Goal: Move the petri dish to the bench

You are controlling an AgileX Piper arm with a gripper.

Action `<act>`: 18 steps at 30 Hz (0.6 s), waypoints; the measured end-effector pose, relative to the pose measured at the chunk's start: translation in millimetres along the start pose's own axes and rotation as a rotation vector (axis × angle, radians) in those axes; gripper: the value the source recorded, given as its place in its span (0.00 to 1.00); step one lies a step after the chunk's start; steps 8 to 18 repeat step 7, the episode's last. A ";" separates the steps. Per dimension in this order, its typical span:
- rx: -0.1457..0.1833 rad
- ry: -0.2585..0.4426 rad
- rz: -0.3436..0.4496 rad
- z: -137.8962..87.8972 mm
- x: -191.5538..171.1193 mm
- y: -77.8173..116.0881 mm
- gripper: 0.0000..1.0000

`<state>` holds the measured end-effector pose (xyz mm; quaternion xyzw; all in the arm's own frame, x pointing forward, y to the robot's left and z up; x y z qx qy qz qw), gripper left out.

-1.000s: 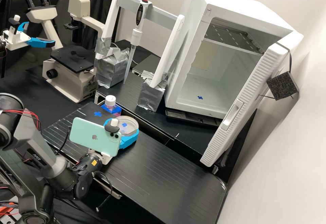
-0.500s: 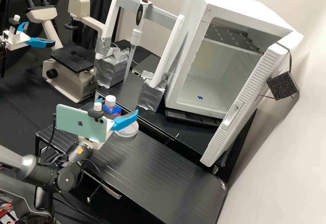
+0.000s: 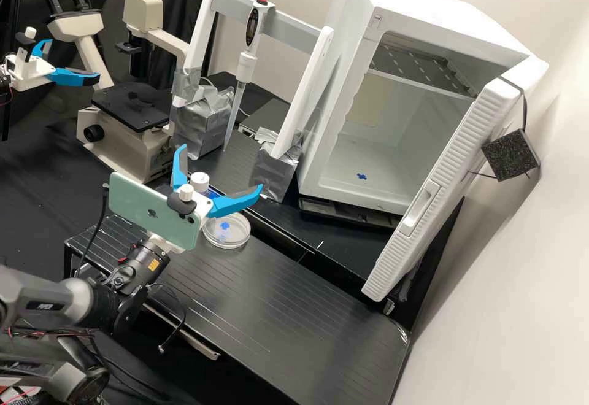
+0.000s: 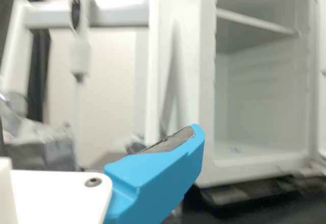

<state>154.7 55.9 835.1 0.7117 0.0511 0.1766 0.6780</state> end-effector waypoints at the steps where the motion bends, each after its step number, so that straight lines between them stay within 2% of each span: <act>1: 0.000 -0.013 0.000 1.7 0.6 -0.8 1.00; 7: 0.031 -0.061 0.002 9.6 1.8 -0.9 1.00; 18: 0.031 -0.061 0.002 9.6 1.8 -0.9 1.00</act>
